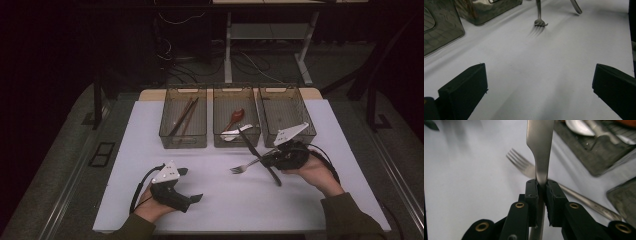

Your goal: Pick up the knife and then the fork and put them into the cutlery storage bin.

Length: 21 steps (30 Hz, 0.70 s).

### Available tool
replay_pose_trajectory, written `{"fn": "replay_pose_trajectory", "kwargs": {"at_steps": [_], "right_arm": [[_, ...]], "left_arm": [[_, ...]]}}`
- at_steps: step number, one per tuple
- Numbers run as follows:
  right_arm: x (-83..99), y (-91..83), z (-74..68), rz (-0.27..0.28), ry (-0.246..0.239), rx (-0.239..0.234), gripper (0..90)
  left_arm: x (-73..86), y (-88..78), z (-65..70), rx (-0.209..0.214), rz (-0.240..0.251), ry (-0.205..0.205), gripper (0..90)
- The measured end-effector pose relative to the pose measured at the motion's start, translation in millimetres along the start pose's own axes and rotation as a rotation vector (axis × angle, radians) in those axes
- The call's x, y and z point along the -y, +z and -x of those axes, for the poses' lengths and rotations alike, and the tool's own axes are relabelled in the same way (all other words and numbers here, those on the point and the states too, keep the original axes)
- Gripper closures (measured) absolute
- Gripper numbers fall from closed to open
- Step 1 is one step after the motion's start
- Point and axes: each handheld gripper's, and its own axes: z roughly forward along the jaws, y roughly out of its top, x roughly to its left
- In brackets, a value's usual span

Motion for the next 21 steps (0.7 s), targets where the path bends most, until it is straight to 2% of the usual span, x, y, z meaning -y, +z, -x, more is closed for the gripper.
{"fn": "replay_pose_trajectory", "kwargs": {"at_steps": [7, 10, 21], "right_arm": [[2.5, -11.7, 7.1, 0.102, 0.02, 0.046, 79.9], [4.3, -17.1, 10.9, 0.15, 0.04, 0.052, 79.8], [8.1, -37.6, 20.7, 0.27, 0.091, 0.1, 79.8]], "left_arm": [[0.3, -0.8, -0.1, 0.001, -0.003, -0.004, 0.0], [0.4, -1.1, -0.4, 0.005, 0.0, -0.005, 0.0], [0.6, -1.4, -0.3, 0.004, -0.005, -0.008, 0.0]]}}
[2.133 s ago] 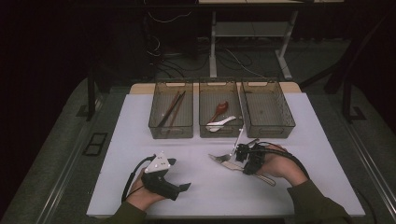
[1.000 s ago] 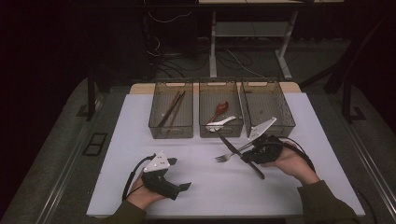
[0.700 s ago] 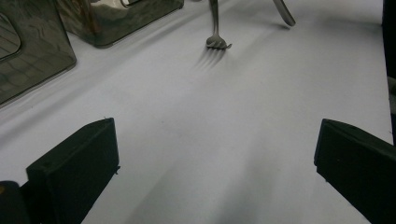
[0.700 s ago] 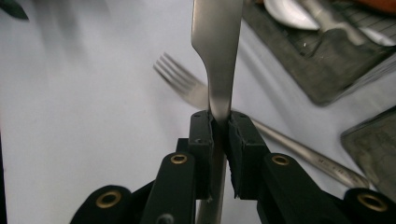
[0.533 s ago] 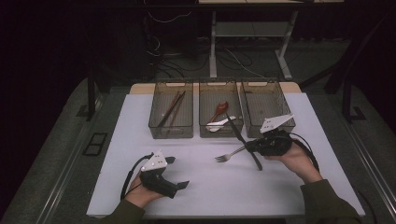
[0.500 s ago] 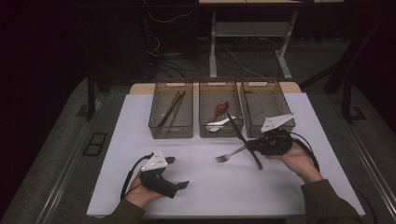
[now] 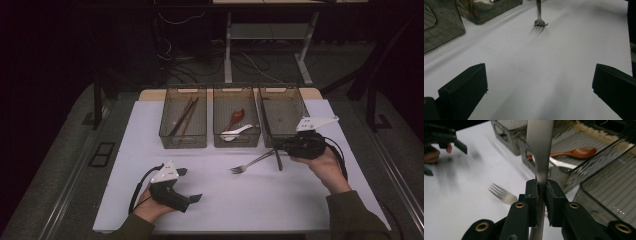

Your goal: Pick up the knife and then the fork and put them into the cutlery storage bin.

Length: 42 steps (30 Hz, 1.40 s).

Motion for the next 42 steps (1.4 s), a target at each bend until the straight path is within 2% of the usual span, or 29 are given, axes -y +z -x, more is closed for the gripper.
{"fn": "replay_pose_trajectory", "kwargs": {"at_steps": [8, 16, 21, 31, 38, 42], "right_arm": [[-4.8, -15.6, 9.7, 0.065, 0.03, 0.04, 79.8], [-13.7, -30.4, 21.0, 0.131, 0.047, 0.099, 79.8], [-22.0, -39.7, 31.6, 0.15, 0.047, 0.146, 79.8], [-37.4, -44.5, 59.7, 0.151, 0.077, 0.23, 79.7], [-43.3, -40.4, 82.5, 0.145, 0.124, 0.276, 79.7], [-44.5, -34.6, 94.5, 0.119, 0.147, 0.298, 79.7]], "left_arm": [[0.2, 1.0, 0.4, 0.004, 0.0, -0.001, 0.0], [-0.2, 1.9, 1.5, 0.006, -0.003, 0.007, 0.0], [-0.2, 2.2, 1.9, 0.005, -0.003, 0.005, 0.0], [0.0, 1.6, 2.2, 0.004, -0.002, 0.002, 0.0], [-0.1, 1.4, 2.3, 0.003, -0.005, 0.003, 0.0], [-0.2, 1.2, 2.3, 0.005, -0.005, 0.005, 0.0]]}}
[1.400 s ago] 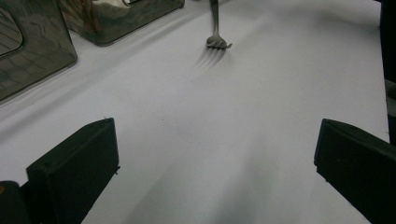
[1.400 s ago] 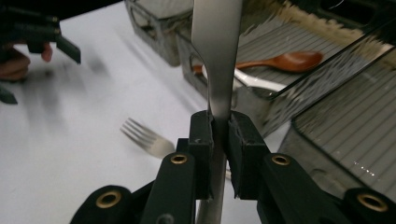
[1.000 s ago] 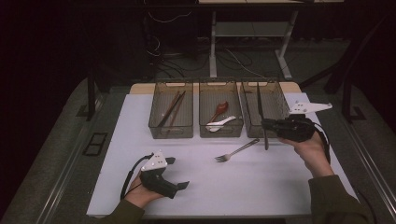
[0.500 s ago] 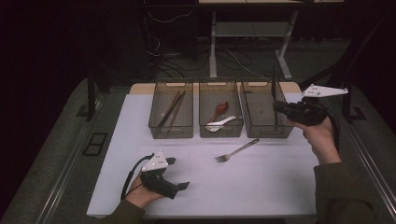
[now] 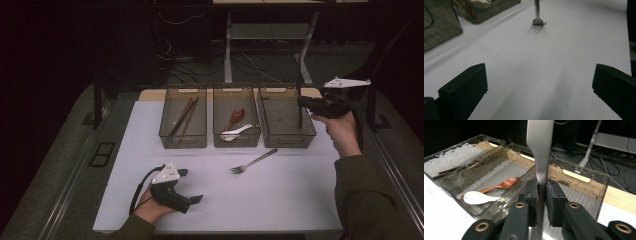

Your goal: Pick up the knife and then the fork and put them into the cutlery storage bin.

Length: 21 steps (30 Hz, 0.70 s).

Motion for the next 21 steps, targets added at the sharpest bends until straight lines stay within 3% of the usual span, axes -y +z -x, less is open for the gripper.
{"fn": "replay_pose_trajectory", "kwargs": {"at_steps": [10, 21], "right_arm": [[9.1, 24.8, 17.8, -0.108, 0.033, 0.03, 79.7], [23.2, 43.6, 22.3, -0.252, -0.001, 0.087, 79.7]], "left_arm": [[0.1, -0.3, 0.2, 0.003, 0.003, 0.0, 0.0], [0.2, -0.5, 0.5, 0.004, 0.002, 0.001, 0.0]]}}
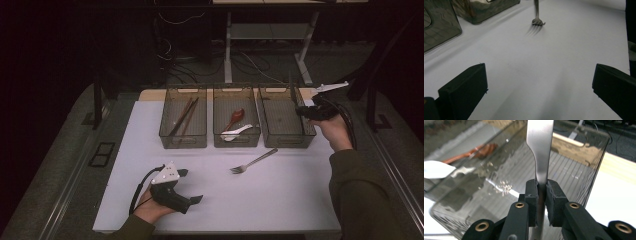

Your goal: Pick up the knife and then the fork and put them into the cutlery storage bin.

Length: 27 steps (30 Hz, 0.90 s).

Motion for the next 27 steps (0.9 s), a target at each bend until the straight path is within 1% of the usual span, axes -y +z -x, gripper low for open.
{"fn": "replay_pose_trajectory", "kwargs": {"at_steps": [6, 11, 13, 17, 21, 27], "right_arm": [[3.8, 10.1, 0.5, -0.07, -0.009, 0.009, 79.6], [4.9, 14.2, 0.9, -0.12, -0.021, 0.031, 79.6], [5.8, 15.9, 1.5, -0.135, -0.015, 0.026, 79.6], [8.3, 21.8, 1.8, -0.179, -0.024, 0.018, 79.5], [7.7, 25.2, 0.8, -0.192, -0.017, 0.02, 79.3], [7.0, 31.5, -2.7, -0.207, -0.036, 0.028, 78.5]], "left_arm": [[0.2, -0.1, 0.0, 0.001, -0.001, 0.0, 0.0], [0.4, 0.0, 0.3, 0.004, -0.003, -0.001, 0.0], [0.4, 0.1, 0.3, 0.005, -0.005, 0.0, 0.0], [0.4, 0.3, 0.5, 0.006, -0.004, 0.0, 0.0], [0.7, 0.7, 0.8, 0.007, -0.004, -0.001, 0.0], [0.7, -0.1, 0.7, 0.007, -0.006, 0.001, 0.0]]}}
